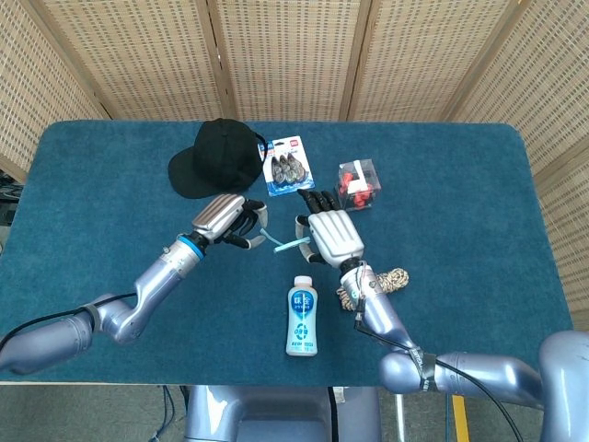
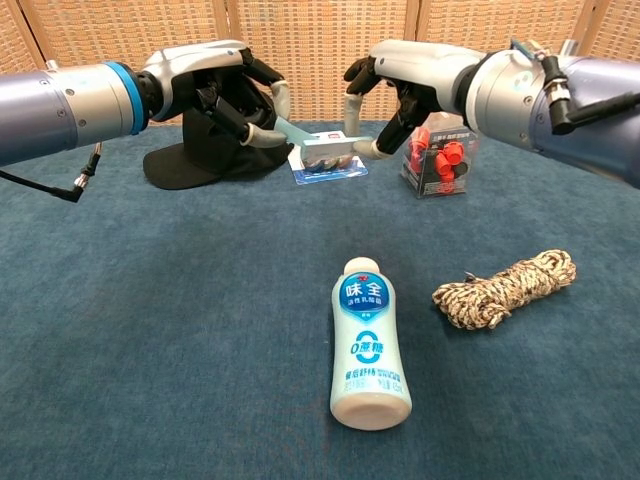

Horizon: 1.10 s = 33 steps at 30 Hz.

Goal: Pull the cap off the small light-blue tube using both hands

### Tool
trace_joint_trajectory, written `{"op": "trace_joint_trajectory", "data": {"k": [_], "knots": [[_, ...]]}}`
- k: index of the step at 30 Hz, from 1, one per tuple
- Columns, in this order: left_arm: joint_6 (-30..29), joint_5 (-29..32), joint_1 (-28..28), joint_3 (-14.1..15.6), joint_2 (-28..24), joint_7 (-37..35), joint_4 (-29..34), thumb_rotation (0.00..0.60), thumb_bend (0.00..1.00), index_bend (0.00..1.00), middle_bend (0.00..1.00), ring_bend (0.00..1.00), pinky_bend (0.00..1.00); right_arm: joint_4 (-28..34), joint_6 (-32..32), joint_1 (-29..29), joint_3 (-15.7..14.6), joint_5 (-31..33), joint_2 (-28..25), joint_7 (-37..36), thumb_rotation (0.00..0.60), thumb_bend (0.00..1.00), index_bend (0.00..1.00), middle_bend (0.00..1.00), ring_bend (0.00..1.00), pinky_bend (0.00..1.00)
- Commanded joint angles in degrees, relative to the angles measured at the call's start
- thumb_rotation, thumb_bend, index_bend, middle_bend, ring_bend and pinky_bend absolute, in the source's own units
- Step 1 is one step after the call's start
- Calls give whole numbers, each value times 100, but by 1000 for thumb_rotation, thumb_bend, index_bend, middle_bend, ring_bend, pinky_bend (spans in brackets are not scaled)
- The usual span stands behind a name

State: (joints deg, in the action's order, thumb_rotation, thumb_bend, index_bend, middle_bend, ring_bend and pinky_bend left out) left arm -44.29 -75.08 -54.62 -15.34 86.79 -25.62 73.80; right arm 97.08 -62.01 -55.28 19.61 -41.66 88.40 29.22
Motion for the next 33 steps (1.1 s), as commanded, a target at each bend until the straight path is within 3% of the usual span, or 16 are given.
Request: {"op": "trace_joint_trajectory", "data": {"k": [1,6,15,24,33], "knots": [[-7,-10,-8,6,16,-7,-14,600,329,565,850,839,815,7,-3,-1,0,13,-12,-8,600,660,642,55,0,0],[47,52,-31,-14,40,-74,-18,600,450,625,850,839,815,14,-29,-5,-64,-57,-31,25,600,671,642,55,0,0],[54,70,-58,-4,62,-3,-2,600,547,756,850,839,815,34,-47,-2,-65,-85,-64,-5,600,672,642,55,0,0],[-35,189,180,199,-209,438,-378,600,561,810,850,839,815,-270,-77,146,-194,-179,-271,-46,600,672,642,55,0,0],[-75,31,554,456,-530,14,-1012,600,573,816,850,839,815,-756,177,323,-324,-179,-350,-333,600,672,642,55,0,0]]}}
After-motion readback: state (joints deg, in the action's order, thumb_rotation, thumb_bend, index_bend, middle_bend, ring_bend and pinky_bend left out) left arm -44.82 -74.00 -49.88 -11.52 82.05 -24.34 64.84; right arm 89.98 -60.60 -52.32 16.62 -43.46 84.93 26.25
